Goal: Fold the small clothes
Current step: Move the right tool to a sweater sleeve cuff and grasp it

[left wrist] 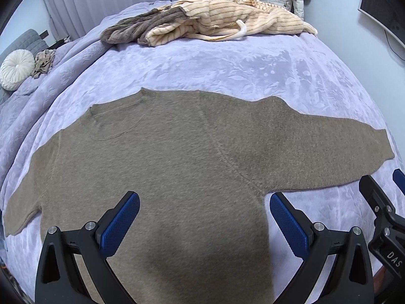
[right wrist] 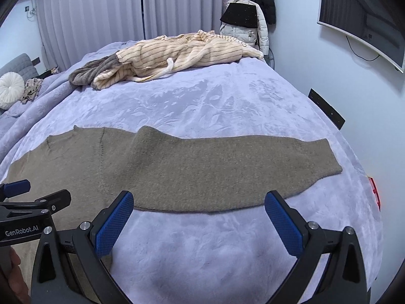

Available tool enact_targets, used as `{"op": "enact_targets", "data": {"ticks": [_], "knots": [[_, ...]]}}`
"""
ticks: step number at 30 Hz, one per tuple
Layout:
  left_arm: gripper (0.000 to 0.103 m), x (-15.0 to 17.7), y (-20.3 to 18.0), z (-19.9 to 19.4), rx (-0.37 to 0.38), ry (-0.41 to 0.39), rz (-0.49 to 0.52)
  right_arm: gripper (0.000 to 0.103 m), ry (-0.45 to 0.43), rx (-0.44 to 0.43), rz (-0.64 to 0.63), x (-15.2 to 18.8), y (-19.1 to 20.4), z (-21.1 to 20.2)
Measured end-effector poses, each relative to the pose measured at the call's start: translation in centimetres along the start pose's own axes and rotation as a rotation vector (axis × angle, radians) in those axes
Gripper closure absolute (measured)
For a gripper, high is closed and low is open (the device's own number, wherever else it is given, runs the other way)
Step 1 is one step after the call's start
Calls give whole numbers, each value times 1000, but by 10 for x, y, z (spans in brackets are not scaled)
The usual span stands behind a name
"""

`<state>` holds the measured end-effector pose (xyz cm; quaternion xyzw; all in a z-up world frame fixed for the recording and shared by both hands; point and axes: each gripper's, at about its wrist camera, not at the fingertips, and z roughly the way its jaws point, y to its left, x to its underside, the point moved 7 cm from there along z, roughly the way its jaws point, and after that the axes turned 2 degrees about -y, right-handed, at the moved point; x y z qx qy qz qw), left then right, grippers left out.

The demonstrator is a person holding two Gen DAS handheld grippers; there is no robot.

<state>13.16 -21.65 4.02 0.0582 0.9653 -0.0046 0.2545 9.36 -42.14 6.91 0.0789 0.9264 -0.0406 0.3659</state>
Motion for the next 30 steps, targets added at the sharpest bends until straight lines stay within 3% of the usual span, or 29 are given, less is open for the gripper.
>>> {"op": "enact_targets", "data": {"ticks": [22, 30], "knots": [[0, -39, -65, 50, 26, 40, 37, 0, 43, 150, 83, -6, -107, 48], [0, -37, -67, 62, 27, 61, 32, 0, 124, 187, 186, 7, -158, 81]]}}
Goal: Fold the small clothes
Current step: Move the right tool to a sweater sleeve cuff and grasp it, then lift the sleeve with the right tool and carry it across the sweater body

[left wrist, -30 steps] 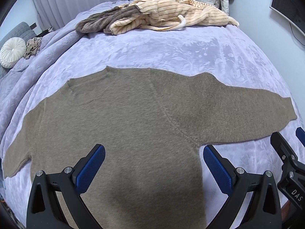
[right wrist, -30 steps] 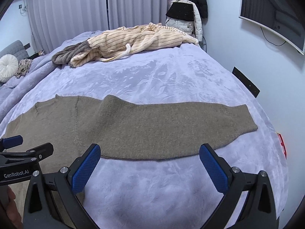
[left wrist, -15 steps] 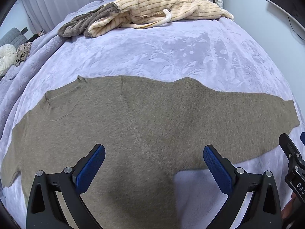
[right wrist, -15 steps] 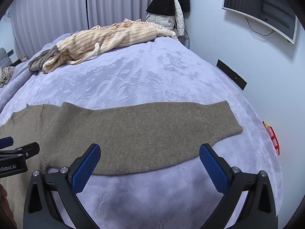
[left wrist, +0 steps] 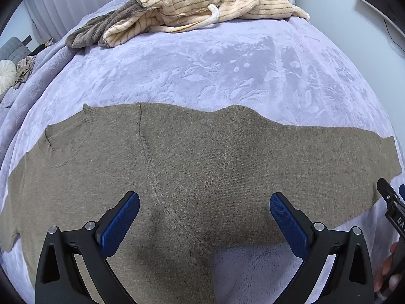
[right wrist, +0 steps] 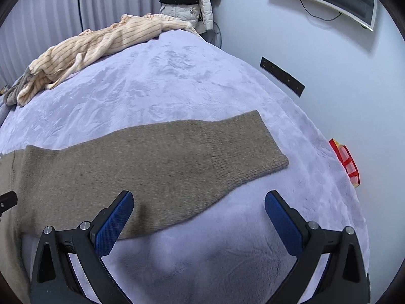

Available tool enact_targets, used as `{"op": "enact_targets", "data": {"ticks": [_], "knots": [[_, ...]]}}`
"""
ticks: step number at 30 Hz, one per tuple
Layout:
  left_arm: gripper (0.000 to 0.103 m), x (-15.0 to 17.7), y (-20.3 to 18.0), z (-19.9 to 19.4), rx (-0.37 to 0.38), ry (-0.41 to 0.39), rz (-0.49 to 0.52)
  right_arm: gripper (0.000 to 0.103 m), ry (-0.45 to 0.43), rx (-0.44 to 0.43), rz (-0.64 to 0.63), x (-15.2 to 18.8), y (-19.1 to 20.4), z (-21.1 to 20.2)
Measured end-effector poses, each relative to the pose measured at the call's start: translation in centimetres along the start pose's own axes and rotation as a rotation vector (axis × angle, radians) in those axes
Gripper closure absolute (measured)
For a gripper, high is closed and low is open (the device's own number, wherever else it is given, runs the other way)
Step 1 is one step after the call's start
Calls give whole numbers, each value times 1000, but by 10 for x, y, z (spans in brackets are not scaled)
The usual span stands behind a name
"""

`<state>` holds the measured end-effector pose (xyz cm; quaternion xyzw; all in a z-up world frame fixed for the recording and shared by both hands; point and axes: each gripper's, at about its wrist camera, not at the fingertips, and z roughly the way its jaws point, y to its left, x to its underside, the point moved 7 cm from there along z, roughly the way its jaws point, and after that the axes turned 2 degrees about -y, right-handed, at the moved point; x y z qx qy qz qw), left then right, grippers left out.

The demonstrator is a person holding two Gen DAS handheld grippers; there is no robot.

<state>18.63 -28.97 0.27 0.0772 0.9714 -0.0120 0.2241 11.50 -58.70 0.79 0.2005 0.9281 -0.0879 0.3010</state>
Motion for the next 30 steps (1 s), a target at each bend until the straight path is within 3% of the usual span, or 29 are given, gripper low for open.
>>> {"op": "enact_targets", "data": {"ticks": [5, 12, 13, 14, 17, 21, 30], "knots": [[0, 2, 2, 7, -8, 12, 2, 0, 51, -46, 72, -6, -6, 28], [0, 0, 10, 18, -17, 27, -17, 1, 25, -79, 131, -31, -10, 46], [0, -1, 10, 19, -17, 29, -18, 8, 17, -77, 131, -34, -10, 46], [0, -1, 10, 21, -17, 32, -17, 22, 10, -67, 125, -36, -11, 46], [0, -1, 11, 26, -24, 40, -15, 85, 5, -78, 123, -40, -12, 43], [0, 1, 12, 30, -21, 50, -22, 95, -46, -73, 135, -41, -17, 26], [0, 4, 10, 29, -19, 53, -25, 96, -134, -26, 216, -23, -56, -18]]}}
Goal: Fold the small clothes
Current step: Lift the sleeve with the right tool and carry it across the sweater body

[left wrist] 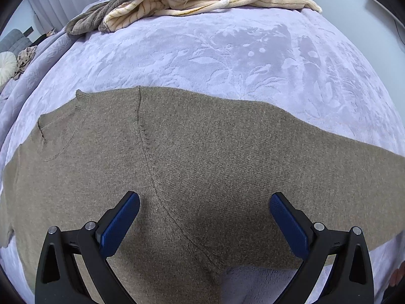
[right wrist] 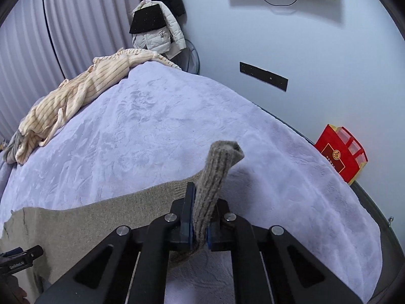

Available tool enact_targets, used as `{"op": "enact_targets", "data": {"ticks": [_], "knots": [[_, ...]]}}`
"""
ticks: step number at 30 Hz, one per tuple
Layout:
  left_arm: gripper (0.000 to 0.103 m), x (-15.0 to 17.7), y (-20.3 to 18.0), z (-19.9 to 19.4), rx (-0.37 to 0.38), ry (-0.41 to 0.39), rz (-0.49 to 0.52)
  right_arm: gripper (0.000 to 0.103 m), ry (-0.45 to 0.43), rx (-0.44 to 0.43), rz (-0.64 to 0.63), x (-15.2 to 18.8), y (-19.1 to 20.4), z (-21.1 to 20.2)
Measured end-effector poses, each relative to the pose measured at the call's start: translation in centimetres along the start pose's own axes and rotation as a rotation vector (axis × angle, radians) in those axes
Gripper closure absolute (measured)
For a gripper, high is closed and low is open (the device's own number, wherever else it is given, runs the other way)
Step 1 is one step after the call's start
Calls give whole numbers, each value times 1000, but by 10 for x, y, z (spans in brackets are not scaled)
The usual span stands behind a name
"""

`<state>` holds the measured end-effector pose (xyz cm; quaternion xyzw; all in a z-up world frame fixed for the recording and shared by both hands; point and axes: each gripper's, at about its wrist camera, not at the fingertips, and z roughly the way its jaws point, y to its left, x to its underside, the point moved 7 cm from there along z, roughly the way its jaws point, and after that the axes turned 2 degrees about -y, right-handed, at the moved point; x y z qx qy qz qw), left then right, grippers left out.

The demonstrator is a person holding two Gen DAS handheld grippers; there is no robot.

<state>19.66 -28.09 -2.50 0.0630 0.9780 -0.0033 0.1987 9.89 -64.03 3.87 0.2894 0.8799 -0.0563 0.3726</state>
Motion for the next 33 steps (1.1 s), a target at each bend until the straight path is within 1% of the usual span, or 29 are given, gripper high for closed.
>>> {"op": "enact_targets", "data": {"ticks": [4, 8, 10, 11, 12, 13, 14, 15, 19, 23, 24, 25, 26, 27, 28, 30, 31, 33], "knots": [[0, 6, -1, 10, -1, 43, 6, 96, 43, 16, -3, 13, -6, 9], [0, 10, 2, 12, 8, 53, 1, 94, 98, -14, 37, 27, -12, 19], [0, 11, 4, 12, 9, 53, -4, 88, 110, -52, 64, 29, -15, 20], [0, 11, 5, 12, 11, 53, -7, 77, 114, -64, 75, 30, -17, 21], [0, 11, 5, 11, 11, 52, -10, 62, 117, -75, 81, 30, -17, 21], [0, 11, 6, 10, 12, 51, -12, 55, 119, -104, 89, 30, -16, 20], [0, 11, 7, 8, 15, 47, -13, 45, 117, -120, 89, 30, -15, 18], [0, 11, 10, 8, 20, 43, -14, 41, 112, -121, 81, 30, -13, 16], [0, 6, 13, -1, 37, 10, -22, 40, 115, -105, 43, 33, -9, 15], [0, 9, 11, 8, 35, 39, -5, 40, 137, -85, 16, 35, -6, 22], [0, 11, 9, 12, 30, 51, 0, 45, 138, -85, 10, 34, -6, 23], [0, 14, 6, 18, 23, 67, 5, 54, 137, -88, -5, 34, -3, 24], [0, 15, 5, 23, 17, 79, 11, 81, 140, -87, -25, 35, -1, 26], [0, 17, 4, 27, 7, 86, 22, 93, 144, -93, -29, 35, 0, 26], [0, 17, 2, 28, -6, 82, 35, 95, 141, -100, -25, 34, 0, 23], [0, 16, -1, 26, -24, 76, 60, 96, 97, -90, -20, 28, -1, 11], [0, 15, -2, 23, -21, 73, 65, 96, 67, -89, -10, 23, -2, 2], [0, 15, -2, 15, 28, 59, 53, 96, 31, -77, 1, 15, -2, -10]]}}
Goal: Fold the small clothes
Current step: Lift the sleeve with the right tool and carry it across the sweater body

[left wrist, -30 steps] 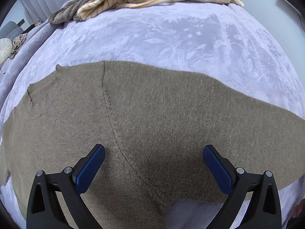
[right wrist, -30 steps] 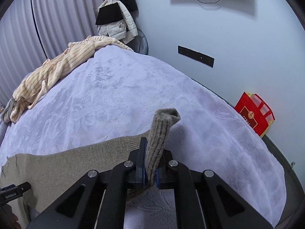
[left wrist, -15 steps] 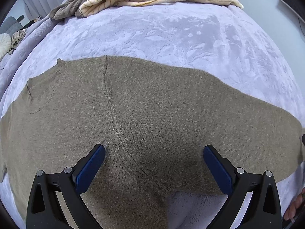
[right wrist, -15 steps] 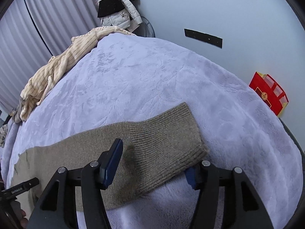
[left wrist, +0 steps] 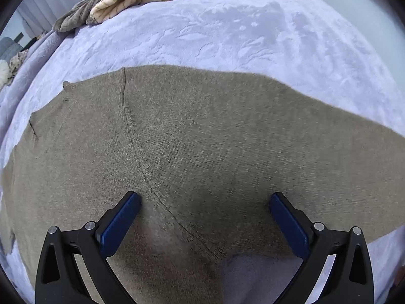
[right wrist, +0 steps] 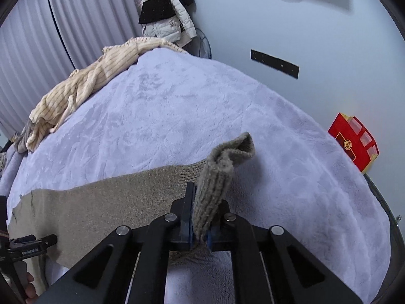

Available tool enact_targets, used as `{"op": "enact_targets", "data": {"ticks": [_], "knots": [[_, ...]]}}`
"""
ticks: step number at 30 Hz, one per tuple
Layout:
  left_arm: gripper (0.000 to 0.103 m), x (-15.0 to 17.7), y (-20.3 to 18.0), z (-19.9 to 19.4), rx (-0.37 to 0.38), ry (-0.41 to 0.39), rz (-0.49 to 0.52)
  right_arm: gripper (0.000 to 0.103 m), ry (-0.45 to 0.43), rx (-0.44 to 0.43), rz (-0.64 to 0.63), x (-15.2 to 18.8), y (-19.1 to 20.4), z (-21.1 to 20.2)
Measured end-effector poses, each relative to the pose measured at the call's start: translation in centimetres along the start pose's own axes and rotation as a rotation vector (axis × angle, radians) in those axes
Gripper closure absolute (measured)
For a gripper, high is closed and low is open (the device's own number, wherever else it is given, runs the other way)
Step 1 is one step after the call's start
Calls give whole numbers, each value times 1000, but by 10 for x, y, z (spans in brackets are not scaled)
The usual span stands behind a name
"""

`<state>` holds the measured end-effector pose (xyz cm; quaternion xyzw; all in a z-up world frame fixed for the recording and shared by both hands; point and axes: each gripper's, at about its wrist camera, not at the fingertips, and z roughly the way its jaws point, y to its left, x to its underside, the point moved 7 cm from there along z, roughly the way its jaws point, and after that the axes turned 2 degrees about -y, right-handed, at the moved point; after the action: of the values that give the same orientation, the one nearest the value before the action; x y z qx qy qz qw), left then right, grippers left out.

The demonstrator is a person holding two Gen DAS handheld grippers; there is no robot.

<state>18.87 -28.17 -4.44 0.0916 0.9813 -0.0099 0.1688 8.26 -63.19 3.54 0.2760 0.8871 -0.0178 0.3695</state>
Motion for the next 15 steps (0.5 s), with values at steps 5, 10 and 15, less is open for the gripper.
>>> {"op": "enact_targets", "data": {"ticks": [5, 10, 15], "knots": [[0, 8, 24, -6, -19, 13, 0, 96, -13, 22, -28, -9, 11, -16], [0, 29, 74, -26, 4, -8, -77, 96, -64, 5, -68, -22, 39, -47], [0, 53, 115, -36, -4, -14, -106, 96, -106, -14, -128, -31, 87, -77]]}}
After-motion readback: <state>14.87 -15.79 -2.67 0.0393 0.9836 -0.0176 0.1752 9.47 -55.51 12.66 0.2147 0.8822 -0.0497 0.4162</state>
